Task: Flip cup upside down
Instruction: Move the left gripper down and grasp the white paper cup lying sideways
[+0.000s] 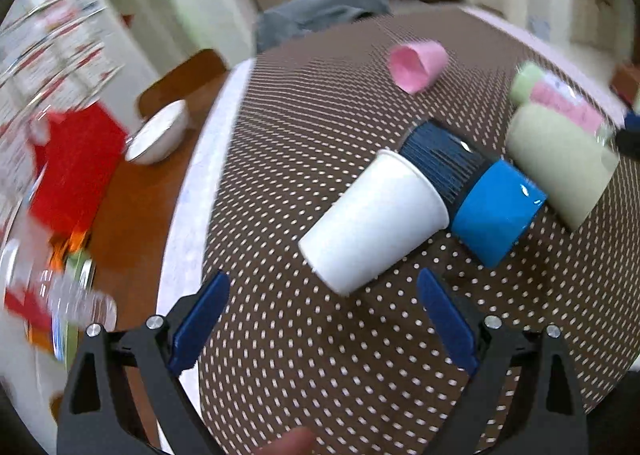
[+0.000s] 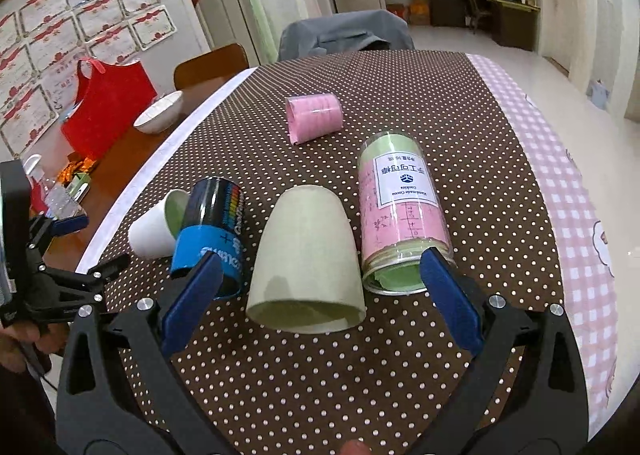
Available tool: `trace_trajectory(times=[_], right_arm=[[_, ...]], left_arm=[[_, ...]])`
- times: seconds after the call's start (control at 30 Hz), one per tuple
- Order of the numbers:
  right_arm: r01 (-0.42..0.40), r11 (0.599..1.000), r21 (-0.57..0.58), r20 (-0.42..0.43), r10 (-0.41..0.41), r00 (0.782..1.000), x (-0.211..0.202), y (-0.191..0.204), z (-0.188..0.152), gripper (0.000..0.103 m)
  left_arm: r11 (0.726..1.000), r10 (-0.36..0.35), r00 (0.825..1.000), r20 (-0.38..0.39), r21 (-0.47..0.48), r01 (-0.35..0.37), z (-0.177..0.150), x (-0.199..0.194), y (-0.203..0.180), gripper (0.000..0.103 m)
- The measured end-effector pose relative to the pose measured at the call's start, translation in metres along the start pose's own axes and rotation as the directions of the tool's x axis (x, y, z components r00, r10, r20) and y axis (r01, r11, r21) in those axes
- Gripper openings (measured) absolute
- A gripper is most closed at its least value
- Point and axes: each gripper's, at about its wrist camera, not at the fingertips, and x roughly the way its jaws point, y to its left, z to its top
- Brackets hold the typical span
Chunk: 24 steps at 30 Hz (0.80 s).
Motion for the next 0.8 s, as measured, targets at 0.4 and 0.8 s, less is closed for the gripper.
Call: trace_trajectory(times=[0.4,0.8], right_arm=[[0.018,1.0,0.022,-0.029,-0.018,0.999,0.019,-0.003,0.011,0.097],[0.007,0.999,0.033,-0.011,-0.007,1.0,0.002,-0.007,0.005,0.097]], left_arm=[[0.937,-0.159,0.983,-0.09,0.299,0.179,0.036,0.052,-0.009,0.093],[0.959,-0.195,0.969,-0.152,0.178,0.221,0.044,0.081,0.002,0.065]])
